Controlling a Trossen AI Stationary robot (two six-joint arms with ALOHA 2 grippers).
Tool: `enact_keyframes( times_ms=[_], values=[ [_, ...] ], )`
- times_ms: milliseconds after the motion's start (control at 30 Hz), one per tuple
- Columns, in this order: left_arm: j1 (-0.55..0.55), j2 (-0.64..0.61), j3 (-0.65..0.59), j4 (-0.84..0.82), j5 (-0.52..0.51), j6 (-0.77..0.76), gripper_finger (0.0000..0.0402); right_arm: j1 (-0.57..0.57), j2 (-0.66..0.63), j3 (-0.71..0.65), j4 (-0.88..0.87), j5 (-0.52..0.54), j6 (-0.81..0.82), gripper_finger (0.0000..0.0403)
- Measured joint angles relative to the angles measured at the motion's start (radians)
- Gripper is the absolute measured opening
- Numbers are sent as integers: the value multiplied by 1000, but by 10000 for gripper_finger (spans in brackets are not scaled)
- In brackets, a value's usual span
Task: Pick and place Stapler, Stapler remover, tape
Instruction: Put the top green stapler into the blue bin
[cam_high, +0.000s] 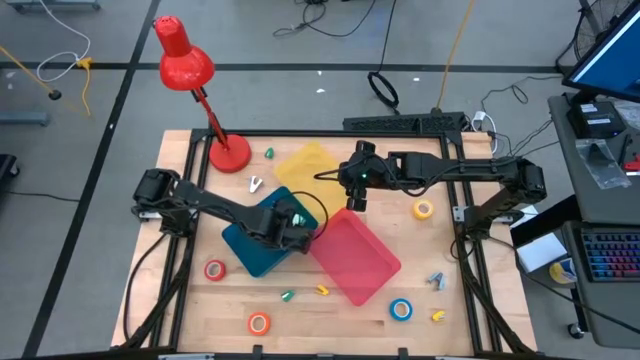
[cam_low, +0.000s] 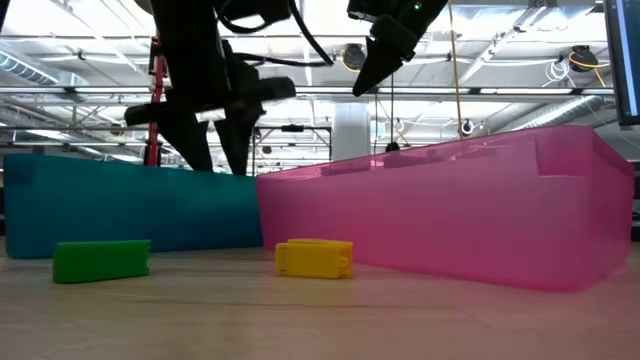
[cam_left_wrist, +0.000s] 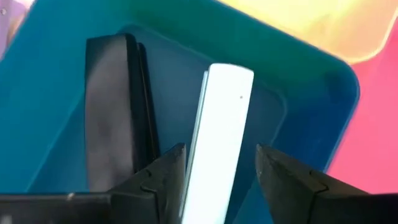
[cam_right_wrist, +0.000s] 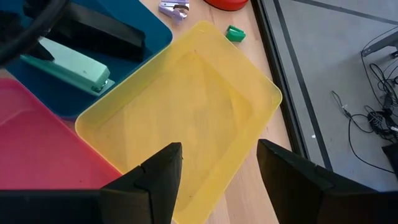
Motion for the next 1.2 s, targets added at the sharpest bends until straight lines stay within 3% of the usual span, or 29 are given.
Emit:
enact_keyframes(
  times_ms=[300, 567, 867, 1200],
  values=[
    [-11, -192, 1, -124, 58, 1, 155, 0, 0, 0, 0, 1, -3, 201],
    [-92, -358, 1, -221, 59, -36, 129, 0, -5, 0, -12, 6, -25, 201],
    [-210, -387, 1, -479, 114, -204, 108, 0, -8, 0, -20, 7, -34, 201],
    [-284, -387, 1, -646, 116, -347, 106, -12, -8, 0, -27, 9, -33, 201]
  ],
)
